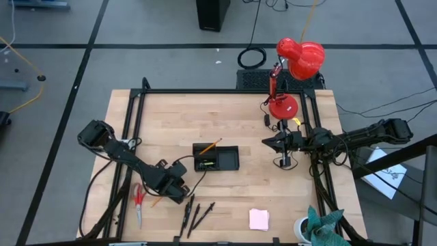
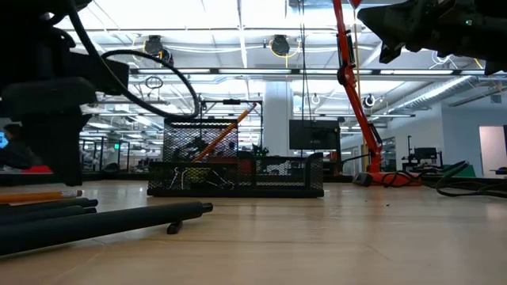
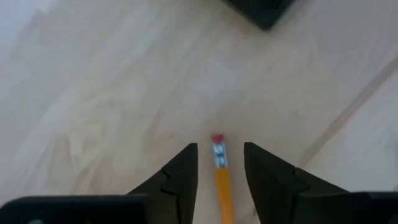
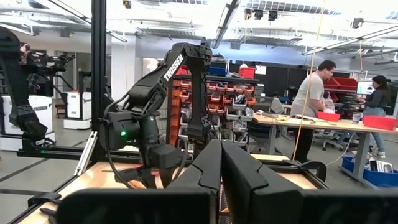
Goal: Pick and place office supplies into organizer
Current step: Put the pencil into the mesh desk organizer
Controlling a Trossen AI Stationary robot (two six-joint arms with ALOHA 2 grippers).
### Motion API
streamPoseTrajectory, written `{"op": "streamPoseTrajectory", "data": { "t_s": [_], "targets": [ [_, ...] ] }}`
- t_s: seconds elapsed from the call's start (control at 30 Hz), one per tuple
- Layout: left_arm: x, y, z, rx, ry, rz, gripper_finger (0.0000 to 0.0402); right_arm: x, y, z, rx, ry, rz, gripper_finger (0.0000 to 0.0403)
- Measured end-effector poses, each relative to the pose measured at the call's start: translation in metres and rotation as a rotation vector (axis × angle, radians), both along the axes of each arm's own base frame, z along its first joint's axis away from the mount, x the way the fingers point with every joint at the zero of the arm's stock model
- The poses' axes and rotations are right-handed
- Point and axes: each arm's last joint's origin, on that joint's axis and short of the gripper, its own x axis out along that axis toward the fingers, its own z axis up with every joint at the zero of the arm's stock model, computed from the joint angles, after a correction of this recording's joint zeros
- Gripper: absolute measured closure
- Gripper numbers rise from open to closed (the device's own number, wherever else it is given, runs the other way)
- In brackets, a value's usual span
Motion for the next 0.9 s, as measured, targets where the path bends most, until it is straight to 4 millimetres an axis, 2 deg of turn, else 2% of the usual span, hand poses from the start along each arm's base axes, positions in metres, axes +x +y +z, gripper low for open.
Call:
{"op": "streamPoseTrajectory", "data": {
  "t_s": [0.17,0.4,0.7,0.9],
  "targets": [
    [-0.003,-0.005,0.0,-0.085,0.052,-0.008,0.0257,0.0,0.0,0.0,0.0,0.001,0.0,0.0399],
    [-0.007,-0.01,0.0,-0.089,0.062,-0.029,0.0257,0.0,0.0,0.0,0.0,0.002,0.0,0.0399],
    [-0.022,-0.001,-0.02,-0.083,0.091,0.022,0.0257,0.0,0.0,0.0,0.0,0.001,0.0,0.0399],
    [-0.023,-0.003,-0.024,-0.078,0.047,-0.01,0.0263,0.0,0.0,0.0,-0.001,0.001,0.0,0.0399]
  ]
}}
